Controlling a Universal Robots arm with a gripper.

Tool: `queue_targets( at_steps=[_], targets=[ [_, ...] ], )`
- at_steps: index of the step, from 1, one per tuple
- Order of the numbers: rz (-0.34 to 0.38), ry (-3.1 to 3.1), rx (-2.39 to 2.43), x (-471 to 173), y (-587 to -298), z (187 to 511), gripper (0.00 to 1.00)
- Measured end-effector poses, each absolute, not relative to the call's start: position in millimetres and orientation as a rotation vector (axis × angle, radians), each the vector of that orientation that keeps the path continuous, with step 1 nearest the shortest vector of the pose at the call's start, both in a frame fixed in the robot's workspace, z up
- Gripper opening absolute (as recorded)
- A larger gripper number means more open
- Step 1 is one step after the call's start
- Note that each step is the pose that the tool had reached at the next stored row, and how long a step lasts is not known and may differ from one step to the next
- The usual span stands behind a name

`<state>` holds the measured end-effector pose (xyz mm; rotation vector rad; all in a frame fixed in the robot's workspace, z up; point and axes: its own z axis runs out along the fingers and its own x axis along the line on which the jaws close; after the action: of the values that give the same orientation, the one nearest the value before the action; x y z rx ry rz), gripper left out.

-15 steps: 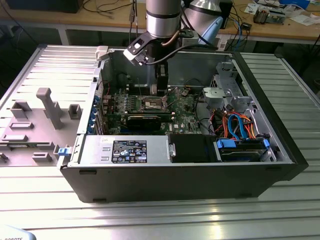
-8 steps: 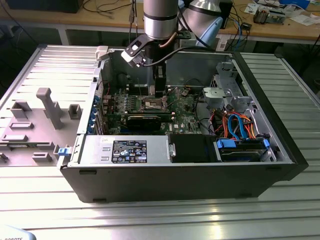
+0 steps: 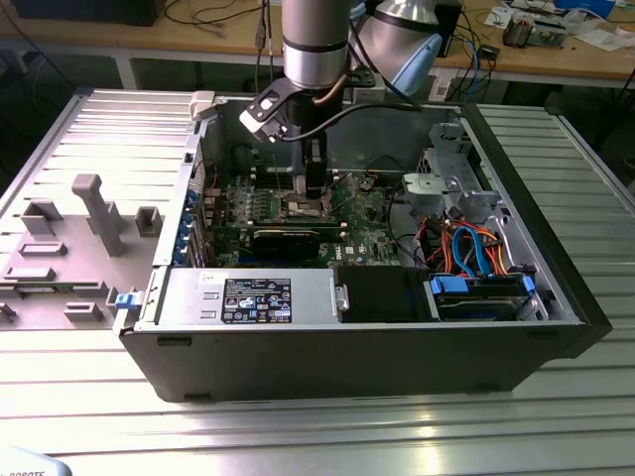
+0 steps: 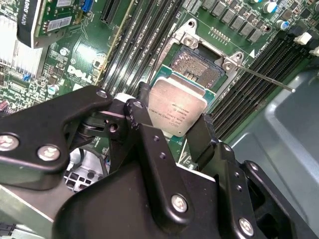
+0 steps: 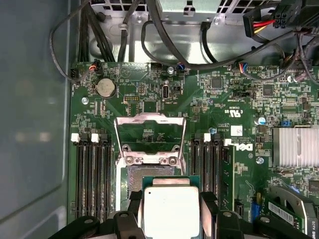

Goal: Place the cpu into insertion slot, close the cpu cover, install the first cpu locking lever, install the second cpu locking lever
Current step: 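Place the cpu into insertion slot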

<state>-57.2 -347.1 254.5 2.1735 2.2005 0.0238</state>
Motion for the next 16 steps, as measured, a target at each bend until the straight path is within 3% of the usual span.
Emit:
queue_targets(
  at_steps=[16],
  targets=[
    [0.024,2.200,2.173,-59.3,-342.2,244.4,0.54]
  ],
)
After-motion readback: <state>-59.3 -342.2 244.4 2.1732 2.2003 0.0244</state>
